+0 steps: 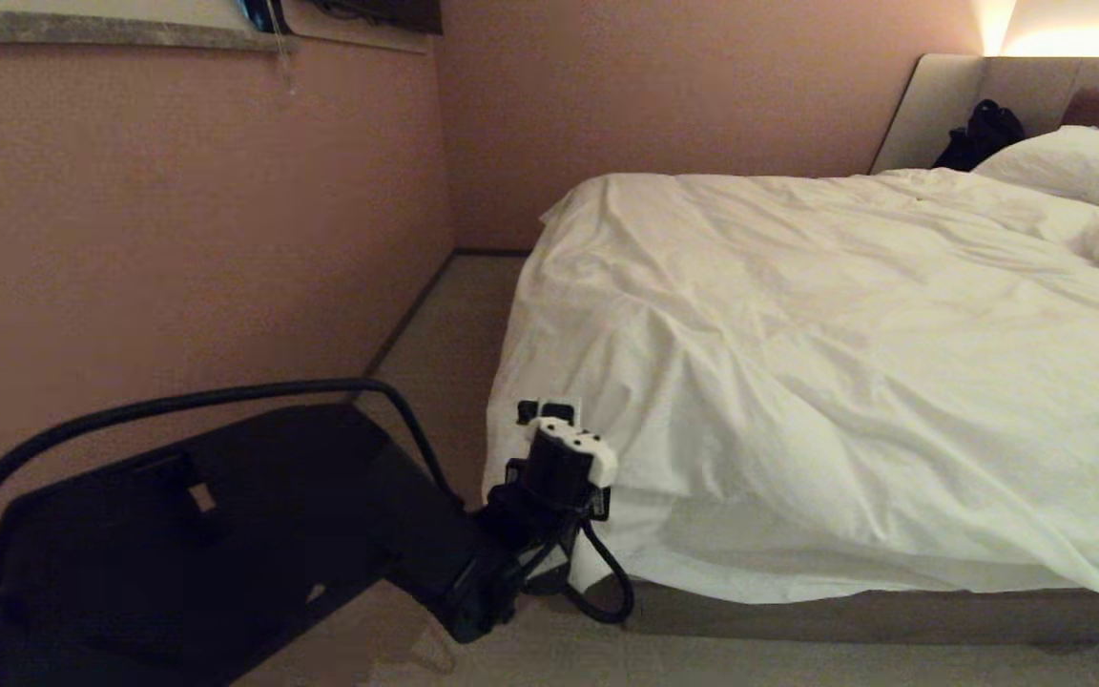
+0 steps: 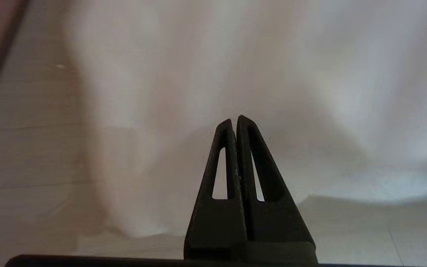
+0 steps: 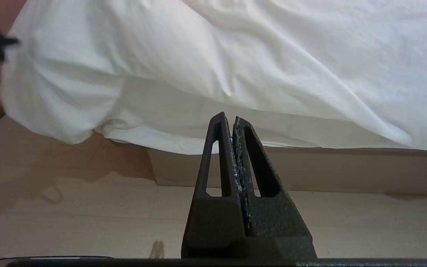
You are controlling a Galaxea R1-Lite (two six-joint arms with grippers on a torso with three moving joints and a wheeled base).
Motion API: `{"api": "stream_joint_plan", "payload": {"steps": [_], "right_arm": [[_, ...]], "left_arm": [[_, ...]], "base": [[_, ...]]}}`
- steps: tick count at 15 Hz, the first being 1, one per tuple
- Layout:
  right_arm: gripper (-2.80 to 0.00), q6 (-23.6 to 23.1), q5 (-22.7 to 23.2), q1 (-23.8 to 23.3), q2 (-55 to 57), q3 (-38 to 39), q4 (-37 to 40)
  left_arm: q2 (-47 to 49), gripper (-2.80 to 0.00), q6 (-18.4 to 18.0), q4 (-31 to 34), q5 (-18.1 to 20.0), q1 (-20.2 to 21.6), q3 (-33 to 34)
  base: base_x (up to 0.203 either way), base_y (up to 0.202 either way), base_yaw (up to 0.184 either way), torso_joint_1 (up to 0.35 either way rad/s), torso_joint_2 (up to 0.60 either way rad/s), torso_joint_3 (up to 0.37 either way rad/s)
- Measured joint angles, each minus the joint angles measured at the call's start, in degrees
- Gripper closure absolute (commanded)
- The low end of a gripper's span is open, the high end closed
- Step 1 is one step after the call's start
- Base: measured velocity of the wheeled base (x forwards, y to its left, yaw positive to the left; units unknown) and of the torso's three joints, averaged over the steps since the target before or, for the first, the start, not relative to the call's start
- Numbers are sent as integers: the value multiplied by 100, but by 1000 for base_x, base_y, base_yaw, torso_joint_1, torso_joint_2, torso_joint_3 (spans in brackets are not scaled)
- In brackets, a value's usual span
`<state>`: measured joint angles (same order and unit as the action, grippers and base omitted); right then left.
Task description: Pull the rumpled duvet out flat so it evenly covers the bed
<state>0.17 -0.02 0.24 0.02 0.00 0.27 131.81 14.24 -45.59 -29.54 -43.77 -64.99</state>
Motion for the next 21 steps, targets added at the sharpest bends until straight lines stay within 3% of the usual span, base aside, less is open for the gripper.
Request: {"api": "stream_joint_plan", "payload": {"steps": [6, 9, 15, 16, 21], "right_arm": [[0, 2, 2, 0, 0, 0, -2], [0, 2, 2, 0, 0, 0, -1], [0, 2, 0, -2, 0, 0, -1], [0, 2, 2, -2, 0, 0, -2], [0, 0, 2, 0, 0, 0, 0]], "left_arm": [[-510, 0, -104, -11, 66, 480, 603], [-532, 0, -18, -57, 380, 493, 687], [-236, 0, -18, -55, 411, 251, 909], [-189, -280, -33, -55, 411, 165, 929], [257, -280, -168, -80, 389, -108, 676]], "base": [[0, 0, 0, 0, 0, 0], [0, 0, 0, 0, 0, 0], [0, 0, 0, 0, 0, 0], [0, 0, 0, 0, 0, 0], [0, 0, 0, 0, 0, 0]]}}
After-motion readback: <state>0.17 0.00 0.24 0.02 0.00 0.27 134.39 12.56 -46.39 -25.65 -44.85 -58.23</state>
